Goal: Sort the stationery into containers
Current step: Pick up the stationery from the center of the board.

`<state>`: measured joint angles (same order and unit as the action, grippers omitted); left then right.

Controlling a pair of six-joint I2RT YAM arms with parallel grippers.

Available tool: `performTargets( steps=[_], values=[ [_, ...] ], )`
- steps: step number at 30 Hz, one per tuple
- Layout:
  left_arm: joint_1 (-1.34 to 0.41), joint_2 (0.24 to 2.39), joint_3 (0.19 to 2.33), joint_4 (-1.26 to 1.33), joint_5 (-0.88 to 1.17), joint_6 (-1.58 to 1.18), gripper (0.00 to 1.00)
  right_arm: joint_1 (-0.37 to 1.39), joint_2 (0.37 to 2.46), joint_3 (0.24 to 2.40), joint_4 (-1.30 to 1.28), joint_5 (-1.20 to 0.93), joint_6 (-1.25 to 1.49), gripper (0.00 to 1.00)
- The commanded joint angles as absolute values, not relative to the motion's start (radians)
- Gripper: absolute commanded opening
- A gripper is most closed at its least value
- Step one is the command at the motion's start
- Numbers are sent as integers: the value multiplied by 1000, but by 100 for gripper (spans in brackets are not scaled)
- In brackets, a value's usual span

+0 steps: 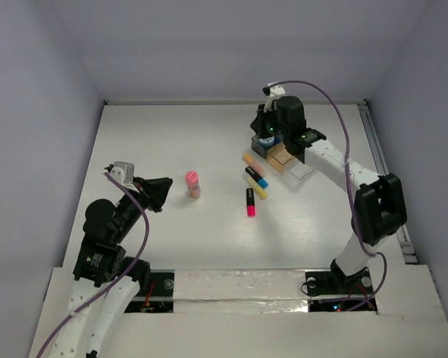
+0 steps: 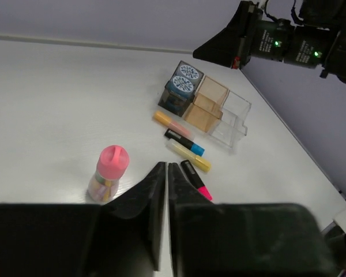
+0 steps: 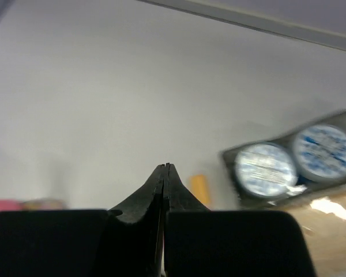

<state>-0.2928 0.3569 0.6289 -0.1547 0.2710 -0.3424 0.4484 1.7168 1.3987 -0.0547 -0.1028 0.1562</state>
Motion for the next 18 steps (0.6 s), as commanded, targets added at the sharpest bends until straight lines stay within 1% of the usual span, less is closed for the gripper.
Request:
performTargets(
  steps=[1,2,3,5,6,8,12,16,18],
  values=[
    [-296,348,637,-124,230,-341,0,631,1692,1318,141,-244,164,2],
    [-296,348,638,-129,212,-339,0,662,1690,1306,168,-236,147,13],
    [-296,348,638,-132,204,-341,0,688,1690,1293,182,-236,126,34],
    [-296,342,641,-137,196,-341,0,745,1680,1238,248,-238,118,85],
    [-296,339,641,-138,192,-342,0,758,1674,1215,274,-247,114,90],
    [-296,327,644,-143,180,-342,1,769,1675,1175,314,-279,120,93],
    [-287,310,646,-144,156,-342,1,816,1739,1175,339,-317,130,94],
    [-278,304,643,-140,160,-345,4,874,1802,1213,339,-249,98,94],
    [-278,311,640,-137,172,-347,5,874,1830,1250,331,-229,116,94]
  ],
)
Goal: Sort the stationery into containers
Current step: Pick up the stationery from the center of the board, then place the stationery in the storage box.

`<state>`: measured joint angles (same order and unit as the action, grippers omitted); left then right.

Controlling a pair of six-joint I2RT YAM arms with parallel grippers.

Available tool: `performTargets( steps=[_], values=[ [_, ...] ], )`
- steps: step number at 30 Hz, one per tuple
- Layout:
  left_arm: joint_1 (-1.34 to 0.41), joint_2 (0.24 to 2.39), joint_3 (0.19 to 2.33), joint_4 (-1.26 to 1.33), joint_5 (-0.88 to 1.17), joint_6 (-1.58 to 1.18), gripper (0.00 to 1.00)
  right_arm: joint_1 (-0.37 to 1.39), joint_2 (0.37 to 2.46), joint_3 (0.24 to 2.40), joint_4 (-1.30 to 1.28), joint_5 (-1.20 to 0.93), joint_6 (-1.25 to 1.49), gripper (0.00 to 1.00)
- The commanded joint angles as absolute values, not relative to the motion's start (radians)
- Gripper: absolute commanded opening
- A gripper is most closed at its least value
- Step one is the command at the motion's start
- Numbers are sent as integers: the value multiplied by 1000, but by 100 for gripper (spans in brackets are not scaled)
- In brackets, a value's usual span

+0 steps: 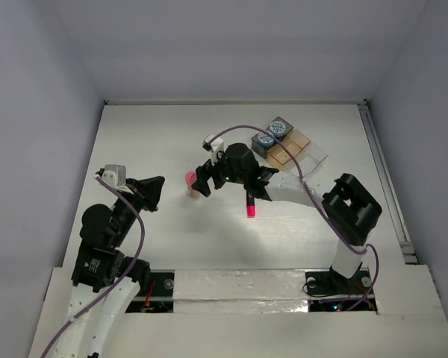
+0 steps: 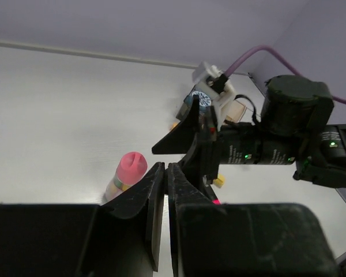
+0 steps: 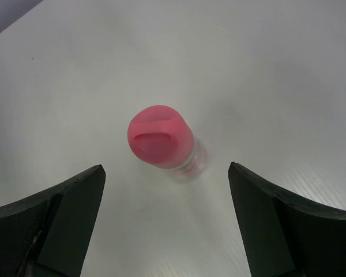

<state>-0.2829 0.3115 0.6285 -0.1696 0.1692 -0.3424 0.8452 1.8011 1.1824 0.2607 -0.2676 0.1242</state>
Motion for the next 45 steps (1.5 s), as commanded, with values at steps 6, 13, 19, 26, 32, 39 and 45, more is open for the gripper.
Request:
performTargets(
  steps=[6,13,19,26,32,39,45],
  values=[
    [-278,314,635,-126,198,-345,6,885,1914,1305,348,-227,124,91],
    [-278,307,635,-126,202,-344,8,896,1962,1322,408,-195,164,69],
    [-278,301,637,-129,199,-347,9,896,1938,1321,414,-75,187,35],
    [-278,291,635,-130,199,-348,10,881,1768,1330,301,106,140,24],
    [-288,285,638,-137,190,-348,10,649,1559,1223,157,68,213,23],
    [-307,291,638,-138,190,-348,10,396,1422,1143,63,44,290,23],
    [-307,293,638,-138,187,-347,10,255,1454,1135,21,34,334,22]
  ],
)
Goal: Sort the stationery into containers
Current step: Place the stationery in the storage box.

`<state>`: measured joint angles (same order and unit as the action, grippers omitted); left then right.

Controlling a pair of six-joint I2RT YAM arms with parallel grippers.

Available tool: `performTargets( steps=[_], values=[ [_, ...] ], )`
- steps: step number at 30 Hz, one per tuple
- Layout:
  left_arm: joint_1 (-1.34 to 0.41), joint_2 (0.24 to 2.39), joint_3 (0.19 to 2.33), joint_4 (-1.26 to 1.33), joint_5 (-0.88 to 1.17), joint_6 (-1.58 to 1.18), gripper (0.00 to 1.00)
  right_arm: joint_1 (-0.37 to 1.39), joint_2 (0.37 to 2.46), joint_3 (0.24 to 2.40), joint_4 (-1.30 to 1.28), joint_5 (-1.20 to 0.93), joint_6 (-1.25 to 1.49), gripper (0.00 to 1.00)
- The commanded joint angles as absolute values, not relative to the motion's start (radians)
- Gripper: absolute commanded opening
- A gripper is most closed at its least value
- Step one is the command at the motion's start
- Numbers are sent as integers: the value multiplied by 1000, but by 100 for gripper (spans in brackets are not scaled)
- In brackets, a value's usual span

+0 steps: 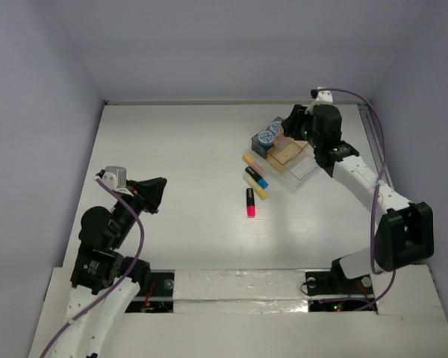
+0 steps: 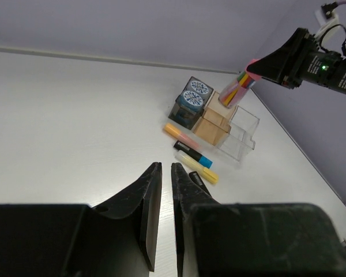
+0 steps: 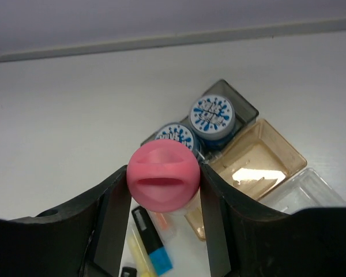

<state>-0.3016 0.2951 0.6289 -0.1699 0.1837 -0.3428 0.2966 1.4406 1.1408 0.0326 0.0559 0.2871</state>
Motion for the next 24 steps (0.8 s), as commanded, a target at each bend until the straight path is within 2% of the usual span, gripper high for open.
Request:
performTargets(
  steps=[1,14,24],
  values=[
    [-307,293,638,-140,186,-347,10,246,1463,1132,17,25,340,22],
    [-307,290,638,-141,183,-348,10,227,1542,1058,98,6,371,22],
    [-307,287,638,-140,181,-348,10,178,1628,1089,68,-104,452,26]
  ],
)
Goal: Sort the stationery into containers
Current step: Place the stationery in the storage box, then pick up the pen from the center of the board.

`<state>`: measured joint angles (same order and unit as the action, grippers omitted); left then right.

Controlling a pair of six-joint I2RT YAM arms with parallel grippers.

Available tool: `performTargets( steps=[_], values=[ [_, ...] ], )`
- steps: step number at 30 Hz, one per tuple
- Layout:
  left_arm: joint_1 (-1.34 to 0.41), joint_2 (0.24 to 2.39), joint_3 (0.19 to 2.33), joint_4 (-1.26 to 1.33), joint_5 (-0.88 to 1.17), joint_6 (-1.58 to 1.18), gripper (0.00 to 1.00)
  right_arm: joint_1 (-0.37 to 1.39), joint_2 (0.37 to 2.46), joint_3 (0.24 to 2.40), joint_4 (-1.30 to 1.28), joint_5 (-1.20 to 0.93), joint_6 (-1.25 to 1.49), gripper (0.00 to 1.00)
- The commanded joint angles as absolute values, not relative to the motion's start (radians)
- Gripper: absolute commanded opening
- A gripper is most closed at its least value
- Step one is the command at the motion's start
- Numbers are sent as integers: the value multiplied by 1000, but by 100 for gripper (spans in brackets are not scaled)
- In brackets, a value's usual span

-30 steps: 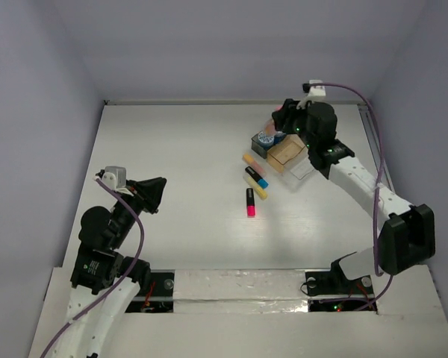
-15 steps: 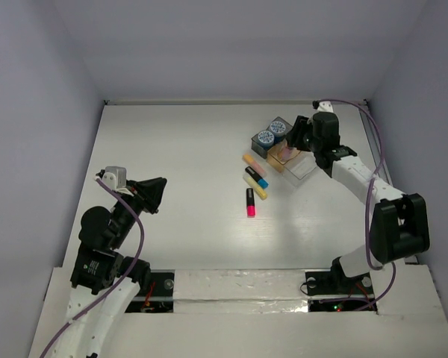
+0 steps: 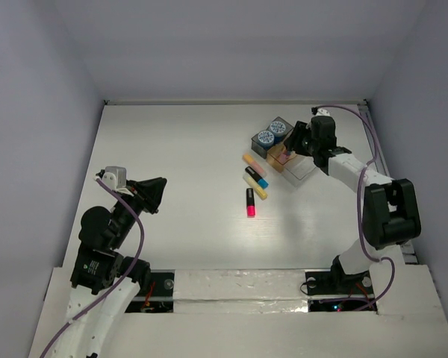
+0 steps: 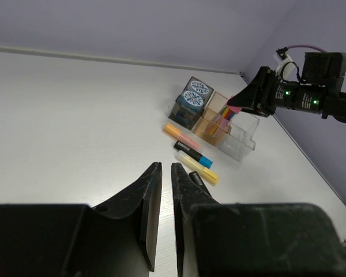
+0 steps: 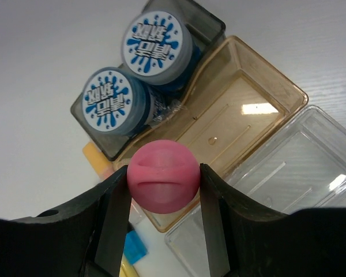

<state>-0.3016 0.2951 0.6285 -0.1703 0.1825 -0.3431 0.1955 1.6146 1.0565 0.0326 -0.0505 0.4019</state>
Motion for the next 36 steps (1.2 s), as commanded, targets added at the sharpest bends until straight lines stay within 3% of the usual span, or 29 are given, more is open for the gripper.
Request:
performTargets(
  steps=[1,4,6,7,8,10,16,19,21,23,24,25,29,34,36],
  values=[
    [-307,287,638,-140,181,-348,10,178,1632,1091,64,-101,465,27],
    [-307,287,638,-140,181,-348,10,157,1647,1092,55,-109,495,32],
    [-307,288,638,-138,184,-347,10,144,1660,1101,37,-109,508,43],
    [-307,288,638,-138,184,-347,10,134,1663,1103,32,-106,511,49],
    [-307,288,638,-138,183,-347,10,133,1663,1106,26,-97,512,64],
    [-307,288,638,-138,183,-347,10,133,1651,1114,11,-54,502,78],
    [-307,291,638,-137,183,-347,10,133,1606,1175,-35,20,439,84],
    [-307,291,638,-138,183,-348,10,133,1582,1195,-63,77,413,83],
    [-307,291,638,-138,184,-348,10,133,1534,1157,-19,43,410,69],
    [-307,293,638,-137,183,-348,10,161,1508,1122,3,8,396,42],
    [-307,295,638,-137,183,-348,10,179,1499,1106,14,-44,388,6],
    [-307,295,637,-137,183,-350,10,237,1500,1104,3,-58,370,0],
    [-307,304,632,-130,184,-350,10,450,1542,1114,-77,-17,319,0],
    [-307,311,629,-124,190,-356,1,615,1589,1103,-189,87,324,4],
    [-307,314,629,-126,190,-357,0,664,1582,1077,-208,116,333,31]
  ],
)
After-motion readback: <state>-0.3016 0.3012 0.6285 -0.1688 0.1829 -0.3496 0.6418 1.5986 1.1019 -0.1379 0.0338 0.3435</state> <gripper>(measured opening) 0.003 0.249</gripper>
